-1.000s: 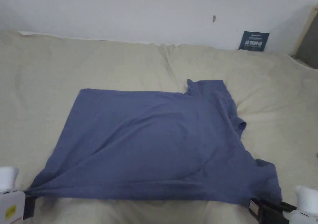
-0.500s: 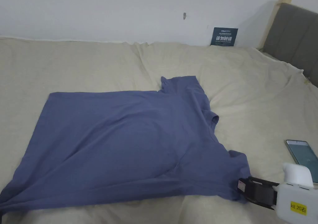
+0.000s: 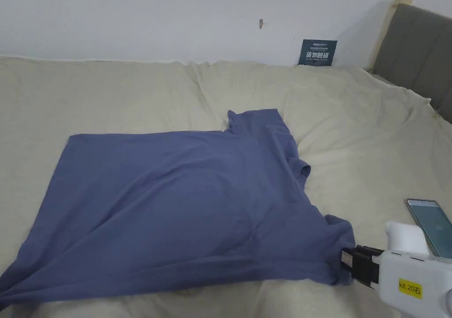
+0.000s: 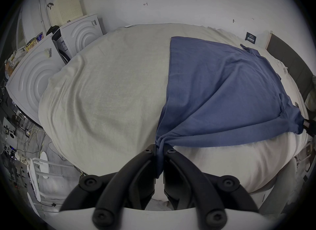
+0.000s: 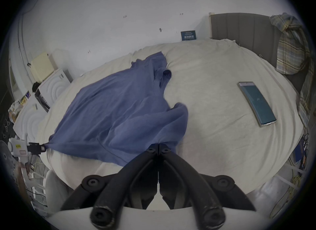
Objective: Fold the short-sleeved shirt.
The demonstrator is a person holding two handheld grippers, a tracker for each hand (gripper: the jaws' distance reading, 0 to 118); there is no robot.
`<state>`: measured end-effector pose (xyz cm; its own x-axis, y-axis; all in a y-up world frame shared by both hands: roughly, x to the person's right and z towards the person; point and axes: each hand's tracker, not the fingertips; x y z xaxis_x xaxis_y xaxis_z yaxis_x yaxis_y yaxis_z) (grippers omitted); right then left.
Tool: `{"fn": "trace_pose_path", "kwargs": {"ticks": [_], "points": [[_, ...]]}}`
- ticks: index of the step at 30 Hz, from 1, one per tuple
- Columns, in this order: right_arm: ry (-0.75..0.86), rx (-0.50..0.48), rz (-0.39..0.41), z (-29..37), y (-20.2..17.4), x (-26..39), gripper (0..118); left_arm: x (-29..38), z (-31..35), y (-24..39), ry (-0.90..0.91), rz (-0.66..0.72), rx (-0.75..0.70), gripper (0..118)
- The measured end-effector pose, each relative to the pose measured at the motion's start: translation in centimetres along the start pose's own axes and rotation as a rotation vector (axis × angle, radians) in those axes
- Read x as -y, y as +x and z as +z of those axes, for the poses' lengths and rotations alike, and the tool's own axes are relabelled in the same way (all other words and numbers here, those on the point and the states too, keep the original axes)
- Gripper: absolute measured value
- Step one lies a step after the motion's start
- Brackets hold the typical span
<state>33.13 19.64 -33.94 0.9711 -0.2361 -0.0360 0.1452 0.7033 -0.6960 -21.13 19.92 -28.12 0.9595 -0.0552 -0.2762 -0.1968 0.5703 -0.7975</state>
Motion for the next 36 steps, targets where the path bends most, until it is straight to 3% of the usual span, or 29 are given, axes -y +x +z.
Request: {"fn": "trace_pose_path", "kwargs": {"ticks": [9, 15, 20, 26, 28, 29, 30, 31, 32, 33, 34, 36], "points": [[0.094, -0.01, -0.025, 0.3, 0.8, -6.2, 0, -4.6, 0.8, -0.3, 0.063, 0.02, 0.021, 7], [0.121, -0.026, -0.01, -3.0, -0.3, -12.8, 0, -10.1, -2.2, 0.6, 0.067, 0.0, -0.004, 7], [0.055, 0.048, 0.05, -9.2, -1.8, -17.2, 0, -14.3, -6.2, 1.6, 0.032, -0.009, -0.003, 7], [-0.075, 0.088, -0.007, -15.8, -1.8, -18.0, 0, -16.5, -11.4, 2.4, -0.05, -0.02, -0.001, 7], [-0.102, 0.124, 0.004, -17.2, -1.5, -17.7, 0, -16.8, -12.6, 2.1, -0.083, 0.01, -0.016, 15], [-0.111, 0.107, -0.003, -17.4, -1.3, -17.5, 1, -16.9, -12.9, 1.9, -0.076, 0.013, -0.012, 28], [-0.121, 0.102, -0.003, -17.5, -1.2, -17.4, 8, -16.9, -12.8, 1.7, -0.071, 0.017, -0.018, 42], [-0.124, 0.111, -0.005, -17.4, -1.0, -17.3, 27, -16.9, -12.2, 1.4, -0.052, 0.031, -0.04, 59], [-0.111, 0.121, 0.009, -17.0, -1.0, -17.1, 67, -16.9, -11.8, 1.0, -0.016, 0.033, -0.038, 83], [-0.1, 0.135, 0.033, -16.5, -1.0, -17.1, 93, -16.8, -11.2, 0.6, -0.002, 0.035, -0.038, 96], [-0.098, 0.139, 0.04, -16.0, -1.0, -17.1, 99, -16.8, -10.5, 0.2, 0.006, 0.044, -0.042, 100], [-0.045, 0.115, 0.041, -14.0, -1.5, -16.9, 98, -16.5, -8.6, -0.6, 0.047, 0.062, -0.014, 100]]}}
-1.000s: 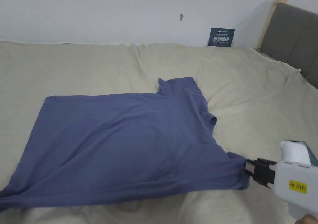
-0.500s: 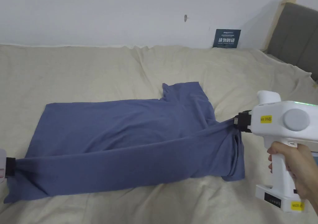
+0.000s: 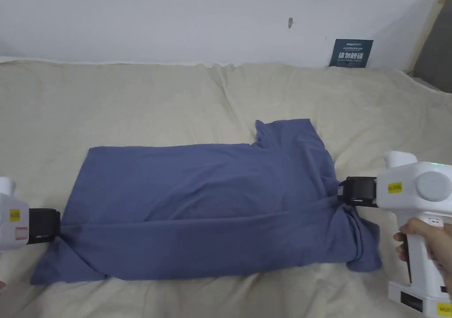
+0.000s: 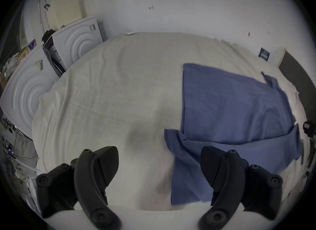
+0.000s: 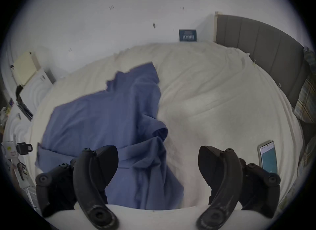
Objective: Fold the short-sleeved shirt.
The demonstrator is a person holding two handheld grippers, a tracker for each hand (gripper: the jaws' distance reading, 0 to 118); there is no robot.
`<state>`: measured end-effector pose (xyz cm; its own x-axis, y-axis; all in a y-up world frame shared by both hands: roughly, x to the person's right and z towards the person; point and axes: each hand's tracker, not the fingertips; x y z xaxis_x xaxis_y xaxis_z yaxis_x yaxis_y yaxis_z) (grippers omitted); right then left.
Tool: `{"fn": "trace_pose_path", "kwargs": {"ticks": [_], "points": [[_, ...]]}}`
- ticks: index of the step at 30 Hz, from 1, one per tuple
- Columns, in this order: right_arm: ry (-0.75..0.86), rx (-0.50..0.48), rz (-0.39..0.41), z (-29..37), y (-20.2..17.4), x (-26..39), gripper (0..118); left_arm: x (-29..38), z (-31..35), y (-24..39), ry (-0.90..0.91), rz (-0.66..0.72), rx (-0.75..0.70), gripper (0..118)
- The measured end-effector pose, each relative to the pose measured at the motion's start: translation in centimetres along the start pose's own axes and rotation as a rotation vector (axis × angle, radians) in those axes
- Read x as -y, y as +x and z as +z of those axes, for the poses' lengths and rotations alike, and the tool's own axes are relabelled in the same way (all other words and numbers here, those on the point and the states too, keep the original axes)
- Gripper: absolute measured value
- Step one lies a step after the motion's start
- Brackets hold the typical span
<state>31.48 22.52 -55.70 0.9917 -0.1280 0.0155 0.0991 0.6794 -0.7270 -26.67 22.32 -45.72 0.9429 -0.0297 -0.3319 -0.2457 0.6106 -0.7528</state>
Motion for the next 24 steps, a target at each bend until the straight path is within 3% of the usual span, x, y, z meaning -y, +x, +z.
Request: {"fn": "trace_pose_path", "kwargs": {"ticks": [5, 6, 7, 8, 9, 10, 11, 13, 16, 20, 24], "points": [[0.126, -0.092, -0.004, 6.2, -0.9, 2.0, 96, 2.4, 5.5, -1.5, 0.082, 0.018, 0.079, 100], [0.13, -0.108, 0.007, 7.1, -1.2, 2.7, 87, 3.1, 6.4, -1.7, 0.084, 0.02, 0.087, 98], [0.141, -0.136, 0.022, 8.3, -1.1, 3.6, 68, 4.1, 7.4, -1.9, 0.092, 0.024, 0.095, 93], [0.148, -0.145, 0.024, 9.2, -1.5, 4.6, 32, 5.2, 8.2, -2.1, 0.108, 0.034, 0.098, 75], [0.152, -0.146, 0.028, 9.7, -2.0, 5.6, 7, 6.2, 8.8, -2.1, 0.106, 0.024, 0.096, 48], [0.178, -0.1, 0.019, 10.2, -2.6, 6.6, 0, 7.2, 9.3, -2.1, 0.103, 0.006, 0.095, 14], [0.216, -0.033, 0.033, 10.6, -2.5, 7.8, 0, 8.5, 9.5, -1.8, 0.088, -0.02, 0.092, 3], [0.23, 0.013, 0.087, 10.9, -3.0, 9.7, 0, 11.0, 9.5, -1.7, 0.049, -0.001, 0.142, 3], [0.14, -0.158, 0.011, 10.7, -2.4, 11.9, 0, 13.9, 8.2, -1.8, -0.046, -0.007, 0.145, 3], [0.104, -0.086, 0.112, 10.4, -3.4, 13.8, 0, 14.9, 6.9, -1.9, -0.068, -0.008, 0.118, 3], [0.072, -0.126, 0.07, 9.5, -2.9, 14.2, 0, 13.5, 6.5, -1.9, -0.037, 0.014, 0.129, 3]]}}
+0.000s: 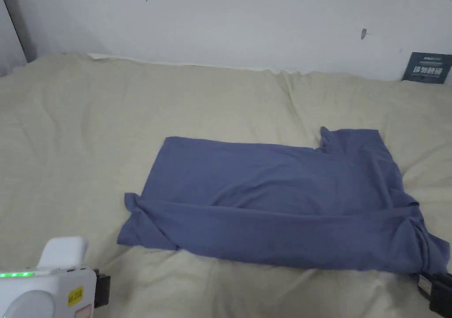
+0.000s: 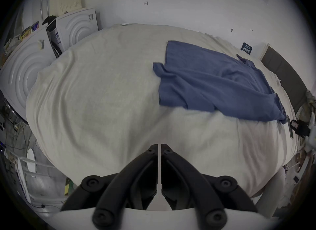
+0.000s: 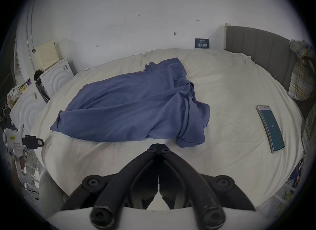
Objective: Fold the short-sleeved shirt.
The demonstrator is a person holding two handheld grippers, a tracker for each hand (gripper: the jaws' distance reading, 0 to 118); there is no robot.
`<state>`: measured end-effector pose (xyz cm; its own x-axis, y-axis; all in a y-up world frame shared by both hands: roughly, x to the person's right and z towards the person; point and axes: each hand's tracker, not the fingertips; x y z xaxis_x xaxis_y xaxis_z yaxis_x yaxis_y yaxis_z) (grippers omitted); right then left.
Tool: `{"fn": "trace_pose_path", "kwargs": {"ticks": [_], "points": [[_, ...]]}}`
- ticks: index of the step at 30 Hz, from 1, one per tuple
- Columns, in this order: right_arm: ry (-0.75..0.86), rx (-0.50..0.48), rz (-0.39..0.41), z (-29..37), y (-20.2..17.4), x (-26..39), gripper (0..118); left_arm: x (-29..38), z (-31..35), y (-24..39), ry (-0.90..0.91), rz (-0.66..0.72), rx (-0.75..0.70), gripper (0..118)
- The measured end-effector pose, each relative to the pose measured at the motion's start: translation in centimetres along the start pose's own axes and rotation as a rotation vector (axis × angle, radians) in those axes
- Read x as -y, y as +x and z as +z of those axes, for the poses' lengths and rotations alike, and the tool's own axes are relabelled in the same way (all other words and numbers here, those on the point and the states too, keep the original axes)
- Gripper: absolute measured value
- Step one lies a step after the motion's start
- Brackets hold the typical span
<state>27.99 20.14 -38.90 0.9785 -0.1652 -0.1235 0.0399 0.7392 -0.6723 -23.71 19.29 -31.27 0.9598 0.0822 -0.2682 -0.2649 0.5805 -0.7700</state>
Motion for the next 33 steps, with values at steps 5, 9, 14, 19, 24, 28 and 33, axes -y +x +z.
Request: {"fn": "trace_pose_path", "kwargs": {"ticks": [5, 9, 14, 19, 24, 28, 33], "points": [[-0.005, 0.012, -0.002, -0.3, 0.0, 0.0, 0, -4.4, -2.5, 0.0, 0.019, -0.028, 0.014, 70], [-0.015, 0.018, 0.015, -0.6, -0.1, 0.0, 0, -7.6, -6.1, -0.2, -0.057, 0.022, 0.073, 72], [-0.016, 0.018, -0.018, -0.7, 0.5, -0.4, 0, -9.1, -8.0, 0.6, -0.057, -0.019, -0.048, 72], [-0.031, 0.033, -0.015, -1.0, 0.5, -0.1, 0, -8.6, -8.8, 2.2, -0.074, -0.055, -0.073, 29], [-0.053, 0.03, -0.008, -1.2, 0.8, 0.5, 0, -8.5, -8.0, 3.1, -0.061, -0.081, -0.075, 10], [-0.051, 0.048, -0.005, -0.8, 1.6, 0.8, 3, -8.7, -6.5, 2.2, -0.03, -0.055, -0.046, 9], [-0.08, 0.099, 0.014, -1.4, 3.0, 0.6, 93, -9.2, -4.4, 1.6, 0.003, -0.014, -0.031, 9]]}}
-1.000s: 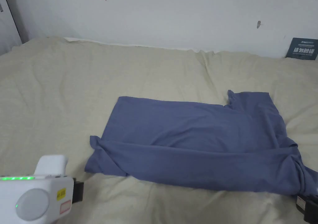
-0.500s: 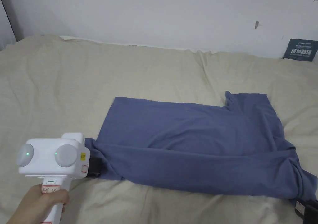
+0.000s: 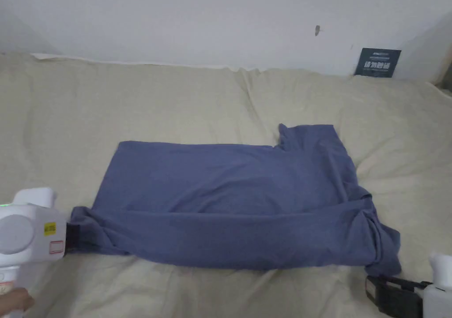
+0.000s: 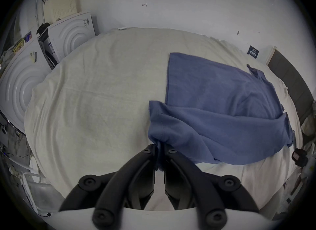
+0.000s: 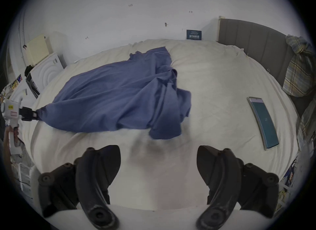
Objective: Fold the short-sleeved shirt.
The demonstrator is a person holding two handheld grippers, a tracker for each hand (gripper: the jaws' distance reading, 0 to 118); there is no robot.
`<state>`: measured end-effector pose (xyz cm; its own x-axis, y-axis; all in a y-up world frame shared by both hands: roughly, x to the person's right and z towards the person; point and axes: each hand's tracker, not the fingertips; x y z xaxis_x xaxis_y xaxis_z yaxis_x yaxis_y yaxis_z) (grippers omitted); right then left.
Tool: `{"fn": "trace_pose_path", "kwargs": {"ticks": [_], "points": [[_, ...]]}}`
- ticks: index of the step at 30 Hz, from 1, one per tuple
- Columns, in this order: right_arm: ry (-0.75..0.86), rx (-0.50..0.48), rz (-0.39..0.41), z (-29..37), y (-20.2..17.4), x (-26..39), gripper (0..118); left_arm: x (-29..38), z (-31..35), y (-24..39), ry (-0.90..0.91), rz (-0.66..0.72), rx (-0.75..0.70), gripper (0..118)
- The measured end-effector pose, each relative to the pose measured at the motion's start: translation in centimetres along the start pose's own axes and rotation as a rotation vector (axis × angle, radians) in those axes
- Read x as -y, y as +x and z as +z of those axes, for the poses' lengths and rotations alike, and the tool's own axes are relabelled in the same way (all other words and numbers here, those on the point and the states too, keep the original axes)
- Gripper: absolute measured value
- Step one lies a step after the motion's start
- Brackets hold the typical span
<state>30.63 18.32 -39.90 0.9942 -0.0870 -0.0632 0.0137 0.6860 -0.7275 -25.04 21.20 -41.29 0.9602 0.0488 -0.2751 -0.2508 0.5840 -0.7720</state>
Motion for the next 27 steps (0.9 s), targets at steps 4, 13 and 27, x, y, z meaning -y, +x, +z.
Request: {"fn": "trace_pose_path", "kwargs": {"ticks": [4, 13, 27], "points": [[0.044, 0.035, -0.011, -0.9, 1.4, -1.1, 93, -0.3, 1.3, 0.3, 0.032, -0.018, -0.024, 9], [-0.072, -0.085, -0.052, -7.6, 1.9, -4.2, 18, -0.8, 2.7, 0.0, 0.058, -0.018, -0.062, 9], [-0.052, -0.056, -0.014, -6.1, 0.4, -4.1, 11, -0.1, 2.8, -1.3, 0.04, -0.016, -0.038, 9]]}}
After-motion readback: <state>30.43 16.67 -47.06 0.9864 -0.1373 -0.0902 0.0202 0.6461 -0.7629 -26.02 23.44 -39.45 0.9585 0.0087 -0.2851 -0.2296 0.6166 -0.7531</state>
